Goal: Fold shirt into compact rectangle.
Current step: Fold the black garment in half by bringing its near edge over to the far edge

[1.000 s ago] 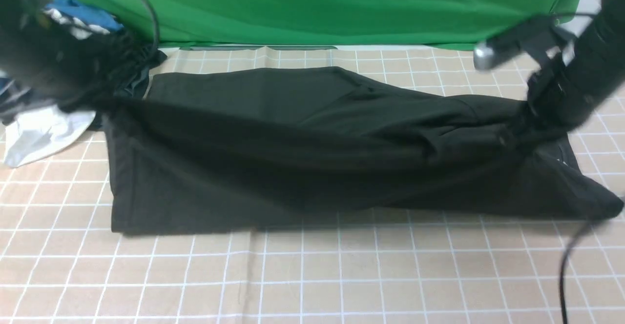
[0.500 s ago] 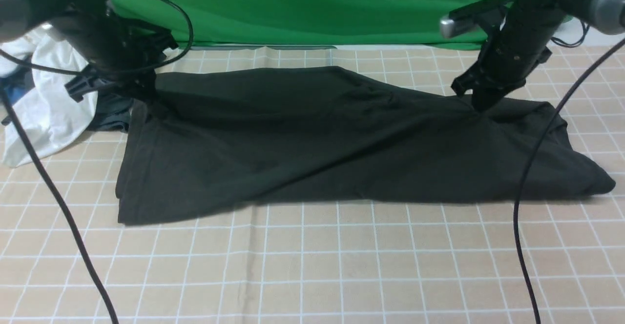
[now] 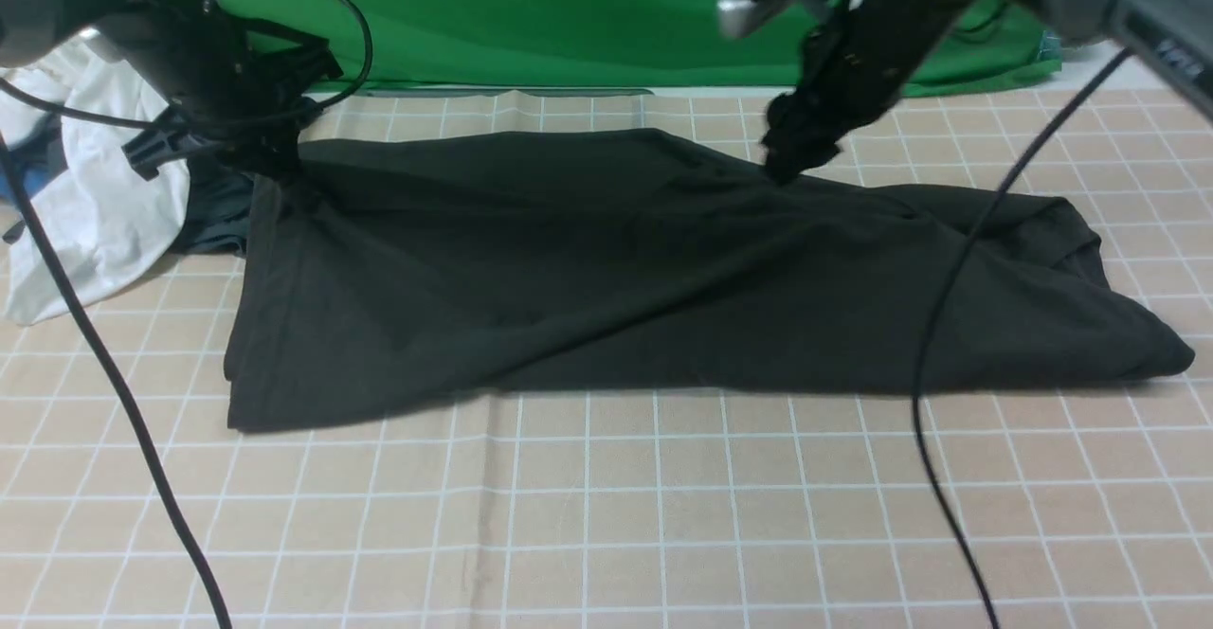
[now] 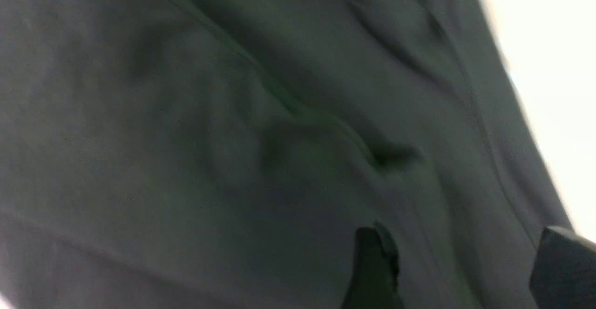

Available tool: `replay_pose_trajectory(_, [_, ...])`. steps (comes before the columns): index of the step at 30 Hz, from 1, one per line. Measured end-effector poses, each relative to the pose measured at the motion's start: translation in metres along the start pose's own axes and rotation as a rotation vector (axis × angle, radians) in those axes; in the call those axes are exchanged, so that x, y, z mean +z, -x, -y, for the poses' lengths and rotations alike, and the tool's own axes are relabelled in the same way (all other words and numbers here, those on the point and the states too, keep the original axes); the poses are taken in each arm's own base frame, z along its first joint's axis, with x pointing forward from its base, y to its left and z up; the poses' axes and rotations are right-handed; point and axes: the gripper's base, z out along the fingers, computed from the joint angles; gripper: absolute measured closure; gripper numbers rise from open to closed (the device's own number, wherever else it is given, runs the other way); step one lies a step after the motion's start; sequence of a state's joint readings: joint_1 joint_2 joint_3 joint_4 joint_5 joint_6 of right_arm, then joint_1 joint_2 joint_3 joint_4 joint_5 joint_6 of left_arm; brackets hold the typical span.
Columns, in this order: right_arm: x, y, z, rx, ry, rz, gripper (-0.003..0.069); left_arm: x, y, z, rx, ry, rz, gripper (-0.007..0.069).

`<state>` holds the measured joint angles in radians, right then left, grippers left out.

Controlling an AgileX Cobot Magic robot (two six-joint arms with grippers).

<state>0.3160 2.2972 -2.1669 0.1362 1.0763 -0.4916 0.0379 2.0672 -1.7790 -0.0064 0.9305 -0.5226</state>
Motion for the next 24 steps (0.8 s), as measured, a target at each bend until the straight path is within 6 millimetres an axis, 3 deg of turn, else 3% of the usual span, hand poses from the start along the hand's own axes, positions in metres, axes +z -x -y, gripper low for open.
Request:
replay_pose_trajectory(11, [0.050,-0.007,-0.006,-0.028,0.012,-0.040,0.0193,0.000,-0.002,-0.001,-0.001,0.008,-0.021,0.0596])
replay_pose_trajectory(14, [0.056,-0.009,-0.007,-0.029,0.016,-0.052,0.0288,0.000,-0.002,-0.001,-0.006,0.004,-0.023,0.0596])
replay_pose_trajectory(17, [0.056,-0.009,-0.006,-0.029,0.009,-0.055,0.0529,0.000,-0.003,0.000,-0.016,-0.006,-0.037,0.0596])
replay_pose_trajectory(18, [0.054,-0.008,-0.005,-0.027,0.001,-0.052,0.0565,-0.001,-0.003,0.000,-0.018,-0.006,-0.042,0.0596])
replay_pose_trajectory(24, [0.031,0.008,0.001,-0.024,-0.046,0.016,0.0578,-0.005,0.000,0.002,-0.018,-0.013,-0.032,0.0596])
